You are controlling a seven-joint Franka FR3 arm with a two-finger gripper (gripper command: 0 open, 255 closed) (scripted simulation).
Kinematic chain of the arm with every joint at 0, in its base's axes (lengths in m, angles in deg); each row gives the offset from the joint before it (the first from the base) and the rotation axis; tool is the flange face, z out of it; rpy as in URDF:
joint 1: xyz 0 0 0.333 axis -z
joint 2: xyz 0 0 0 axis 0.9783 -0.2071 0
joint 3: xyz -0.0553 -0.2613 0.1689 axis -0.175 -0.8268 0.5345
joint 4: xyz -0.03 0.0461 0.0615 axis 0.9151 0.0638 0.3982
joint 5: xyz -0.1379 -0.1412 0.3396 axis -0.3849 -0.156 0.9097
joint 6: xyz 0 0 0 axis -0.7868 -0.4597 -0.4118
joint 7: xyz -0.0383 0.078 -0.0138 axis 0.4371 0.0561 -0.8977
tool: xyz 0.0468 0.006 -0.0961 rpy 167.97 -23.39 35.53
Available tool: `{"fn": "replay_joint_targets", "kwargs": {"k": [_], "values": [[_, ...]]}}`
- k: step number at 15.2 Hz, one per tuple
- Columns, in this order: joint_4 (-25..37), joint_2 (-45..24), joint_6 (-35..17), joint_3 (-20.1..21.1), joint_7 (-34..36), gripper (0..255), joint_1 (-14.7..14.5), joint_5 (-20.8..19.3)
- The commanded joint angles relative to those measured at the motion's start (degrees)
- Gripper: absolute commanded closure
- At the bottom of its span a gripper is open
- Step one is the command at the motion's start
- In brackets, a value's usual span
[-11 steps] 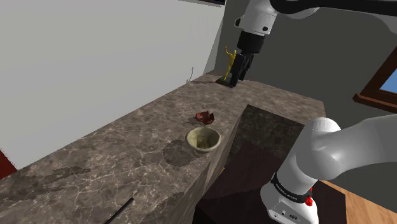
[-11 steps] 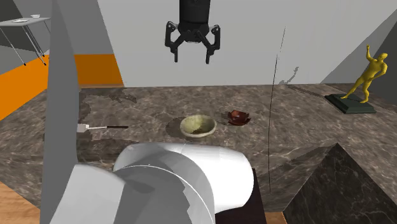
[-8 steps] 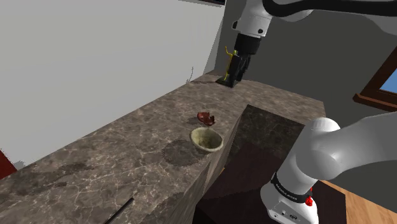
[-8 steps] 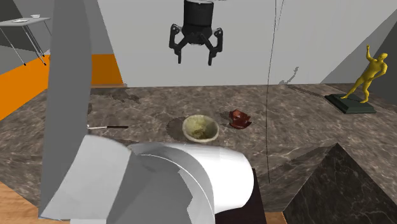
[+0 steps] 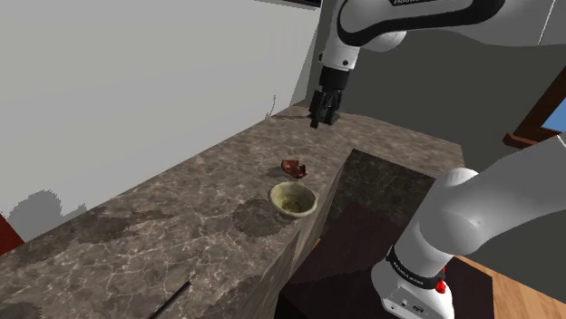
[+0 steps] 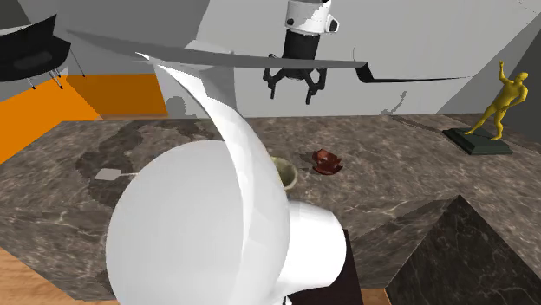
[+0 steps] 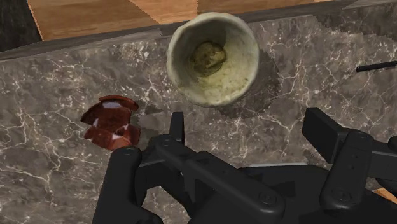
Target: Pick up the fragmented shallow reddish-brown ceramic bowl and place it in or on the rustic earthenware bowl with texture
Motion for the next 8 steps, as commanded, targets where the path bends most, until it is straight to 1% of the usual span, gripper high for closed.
{"fn": "replay_joint_targets", "kwargs": {"k": [1, 8], "values": [[1.3, -4.3, -1.8, -1.7, -1.1, 0, 0.6, 0.2], [7.1, -19.1, -6.5, -6.6, -4.9, 0, 2.4, 3.0]]}}
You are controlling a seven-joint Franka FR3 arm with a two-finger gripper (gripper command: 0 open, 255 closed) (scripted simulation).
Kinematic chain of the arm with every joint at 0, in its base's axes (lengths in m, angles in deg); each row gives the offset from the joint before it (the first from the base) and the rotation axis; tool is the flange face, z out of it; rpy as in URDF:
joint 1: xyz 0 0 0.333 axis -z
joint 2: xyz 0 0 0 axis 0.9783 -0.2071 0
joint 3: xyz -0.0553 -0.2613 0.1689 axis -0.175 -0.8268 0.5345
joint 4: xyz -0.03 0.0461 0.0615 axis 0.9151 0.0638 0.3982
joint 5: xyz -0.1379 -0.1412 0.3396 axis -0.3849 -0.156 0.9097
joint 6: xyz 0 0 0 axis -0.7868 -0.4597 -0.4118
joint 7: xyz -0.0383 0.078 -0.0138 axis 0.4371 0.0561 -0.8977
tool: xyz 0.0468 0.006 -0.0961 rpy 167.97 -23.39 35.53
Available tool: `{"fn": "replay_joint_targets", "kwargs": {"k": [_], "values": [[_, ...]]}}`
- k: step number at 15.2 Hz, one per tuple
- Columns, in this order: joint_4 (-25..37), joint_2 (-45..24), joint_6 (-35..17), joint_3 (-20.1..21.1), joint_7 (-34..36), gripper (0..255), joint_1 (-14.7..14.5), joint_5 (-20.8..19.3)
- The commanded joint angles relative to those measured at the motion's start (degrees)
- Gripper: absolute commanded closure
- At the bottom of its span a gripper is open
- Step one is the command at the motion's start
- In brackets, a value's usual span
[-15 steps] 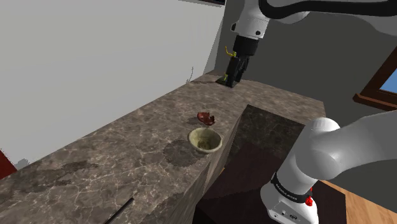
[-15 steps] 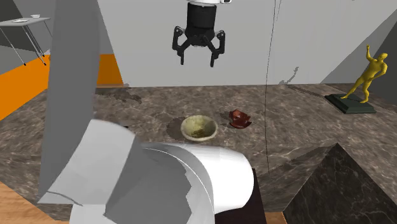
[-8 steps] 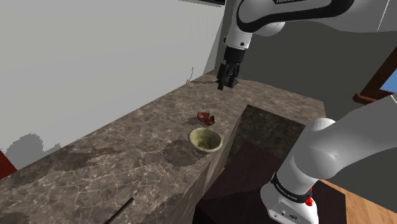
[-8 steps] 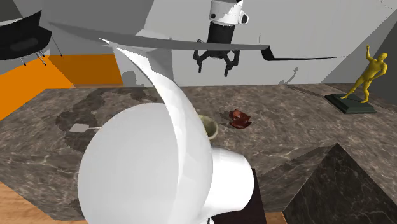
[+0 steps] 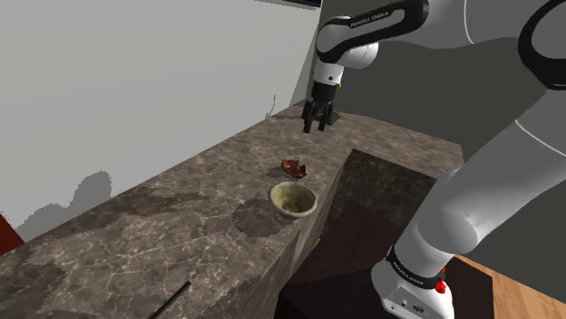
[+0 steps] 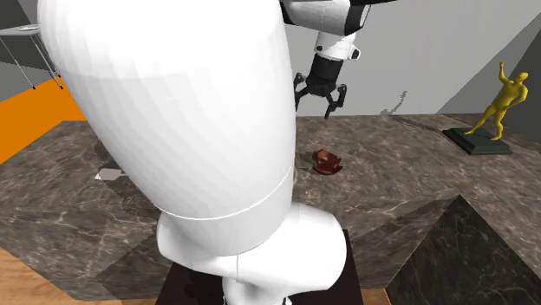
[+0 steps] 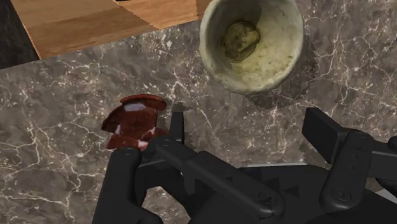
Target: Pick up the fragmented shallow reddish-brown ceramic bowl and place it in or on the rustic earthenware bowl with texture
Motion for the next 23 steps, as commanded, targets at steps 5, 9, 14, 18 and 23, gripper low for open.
{"fn": "replay_joint_targets", "kwargs": {"k": [5, 9, 14, 18, 23], "values": [[6.8, -13.9, -2.7, -3.4, -3.8, 0, 1.8, 4.1], [12.3, -23.0, -3.1, -4.8, -6.2, 0, 3.7, 7.5], [20.5, -34.5, -2.3, -5.5, -8.6, 0, 7.1, 11.7], [28.0, -43.8, -0.8, -5.3, -9.6, 0, 10.3, 14.6], [30.1, -48.4, -2.0, -4.8, -10.1, 0, 11.6, 16.1]]}}
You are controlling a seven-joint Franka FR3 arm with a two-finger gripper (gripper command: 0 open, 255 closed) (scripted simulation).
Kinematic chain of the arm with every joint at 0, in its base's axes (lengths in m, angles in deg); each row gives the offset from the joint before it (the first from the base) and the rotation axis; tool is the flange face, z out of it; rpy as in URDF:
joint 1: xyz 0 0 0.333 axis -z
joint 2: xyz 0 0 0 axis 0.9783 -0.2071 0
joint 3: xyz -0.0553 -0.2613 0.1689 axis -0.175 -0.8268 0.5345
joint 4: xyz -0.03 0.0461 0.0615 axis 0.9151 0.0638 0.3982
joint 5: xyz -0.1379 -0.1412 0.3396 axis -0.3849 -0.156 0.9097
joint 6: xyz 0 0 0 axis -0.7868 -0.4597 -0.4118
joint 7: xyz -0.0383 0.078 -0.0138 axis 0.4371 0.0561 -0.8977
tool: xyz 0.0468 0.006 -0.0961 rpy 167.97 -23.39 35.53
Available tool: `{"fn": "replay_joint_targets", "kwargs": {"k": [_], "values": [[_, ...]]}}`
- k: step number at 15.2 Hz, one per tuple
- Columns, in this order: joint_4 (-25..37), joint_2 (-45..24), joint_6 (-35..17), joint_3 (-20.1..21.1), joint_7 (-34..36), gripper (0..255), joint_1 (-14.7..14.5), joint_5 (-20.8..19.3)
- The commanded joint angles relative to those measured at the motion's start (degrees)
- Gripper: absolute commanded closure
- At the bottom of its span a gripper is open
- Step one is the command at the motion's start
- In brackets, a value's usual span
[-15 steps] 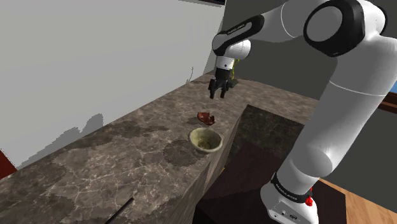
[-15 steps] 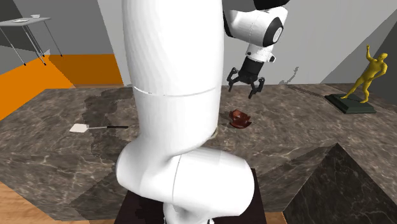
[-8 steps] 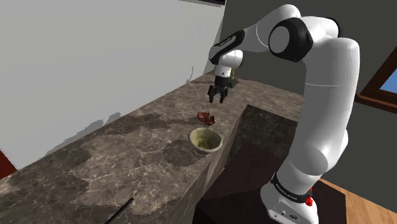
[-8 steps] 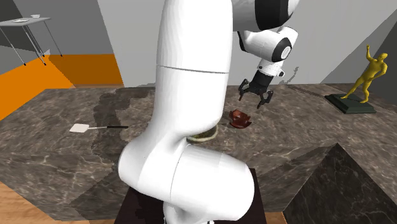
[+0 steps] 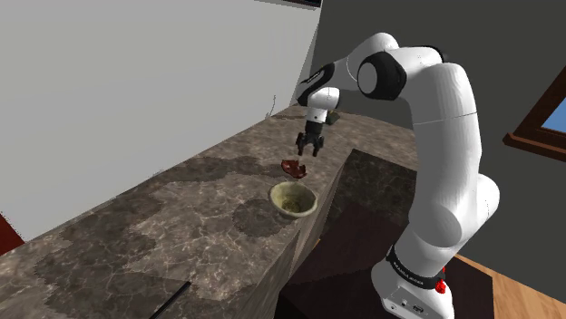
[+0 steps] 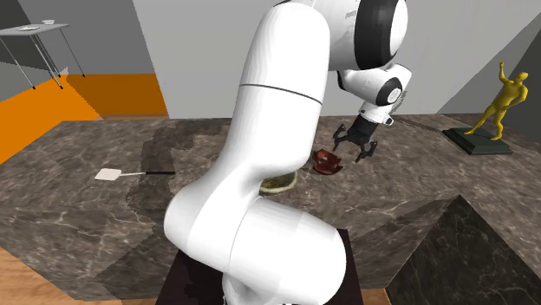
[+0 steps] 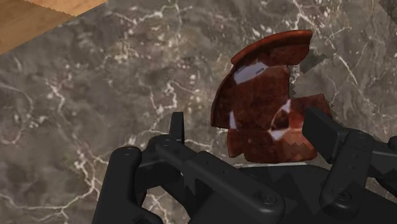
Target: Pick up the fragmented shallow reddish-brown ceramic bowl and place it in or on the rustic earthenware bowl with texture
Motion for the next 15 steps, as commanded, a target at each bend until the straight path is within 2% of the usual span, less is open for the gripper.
{"fn": "replay_joint_targets", "kwargs": {"k": [1, 5, 12, 13, 15], "values": [[-0.7, -0.4, -1.1, 0.2, -0.1, 0, -0.1, 0.3], [-2.4, -1.1, -3.5, 0.6, -0.5, 0, -0.4, 1.0], [-2.4, -1.1, -3.4, 0.6, -0.5, 0, -0.4, 1.0], [-2.4, -1.1, -3.4, 0.6, -0.5, 255, -0.4, 1.0], [-2.4, -1.1, -3.4, 0.6, -0.5, 255, -0.4, 1.0]]}}
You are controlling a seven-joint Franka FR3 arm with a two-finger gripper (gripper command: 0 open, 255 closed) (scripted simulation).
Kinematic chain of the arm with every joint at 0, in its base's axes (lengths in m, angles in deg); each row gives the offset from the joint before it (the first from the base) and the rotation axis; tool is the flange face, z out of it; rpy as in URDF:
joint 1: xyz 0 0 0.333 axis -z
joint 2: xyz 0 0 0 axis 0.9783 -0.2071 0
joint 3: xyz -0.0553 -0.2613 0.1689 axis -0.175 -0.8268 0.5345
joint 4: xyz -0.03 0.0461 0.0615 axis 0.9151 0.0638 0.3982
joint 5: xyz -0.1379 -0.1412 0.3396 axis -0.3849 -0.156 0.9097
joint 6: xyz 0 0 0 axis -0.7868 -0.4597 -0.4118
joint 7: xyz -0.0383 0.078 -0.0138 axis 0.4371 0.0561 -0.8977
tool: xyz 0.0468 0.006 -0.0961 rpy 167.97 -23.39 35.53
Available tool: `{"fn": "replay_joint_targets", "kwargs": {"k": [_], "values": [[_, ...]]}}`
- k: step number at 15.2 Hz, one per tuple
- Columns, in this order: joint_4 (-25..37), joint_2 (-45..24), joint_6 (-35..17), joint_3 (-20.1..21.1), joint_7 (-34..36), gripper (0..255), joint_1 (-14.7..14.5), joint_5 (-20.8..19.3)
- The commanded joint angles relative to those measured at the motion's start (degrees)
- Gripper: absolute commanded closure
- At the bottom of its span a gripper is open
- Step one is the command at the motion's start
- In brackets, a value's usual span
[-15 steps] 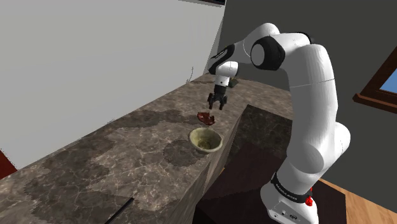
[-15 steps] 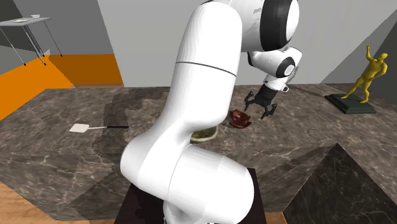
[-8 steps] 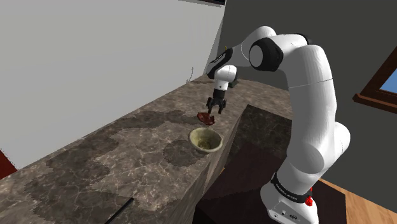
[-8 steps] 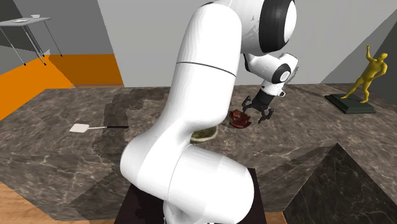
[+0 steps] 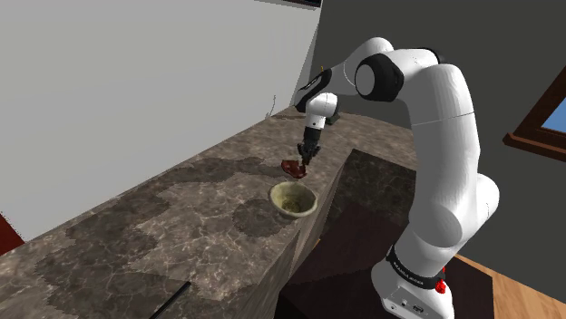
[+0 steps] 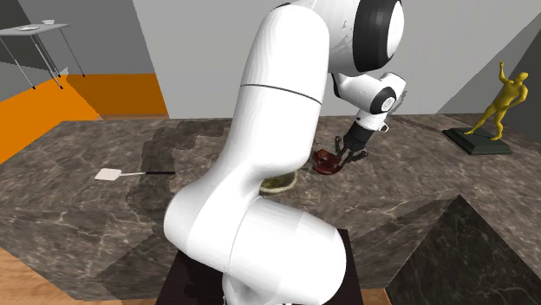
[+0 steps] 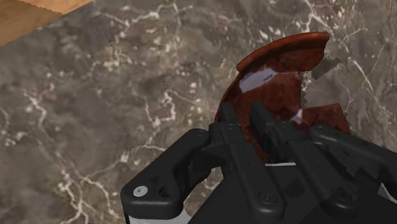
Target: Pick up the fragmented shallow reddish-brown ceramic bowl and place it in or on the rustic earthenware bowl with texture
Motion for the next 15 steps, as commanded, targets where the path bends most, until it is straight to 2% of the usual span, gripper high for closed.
{"fn": "replay_joint_targets", "kwargs": {"k": [1, 7, 8, 11, 13, 15], "values": [[0.0, 0.0, 0.0, 0.0, 0.0, 255, 0.0, 0.0], [0.0, 0.0, 0.0, 0.0, 0.0, 255, 0.0, 0.0], [0.0, 0.0, 0.0, 0.0, 0.0, 0, 0.0, 0.0], [-6.6, 3.7, -3.9, -4.7, 23.0, 0, -10.6, -5.0], [-7.3, 3.5, -3.2, -7.3, 38.9, 0, -17.1, -8.1], [-7.7, 3.0, -3.6, -7.6, 40.7, 0, -18.0, -8.1]]}}
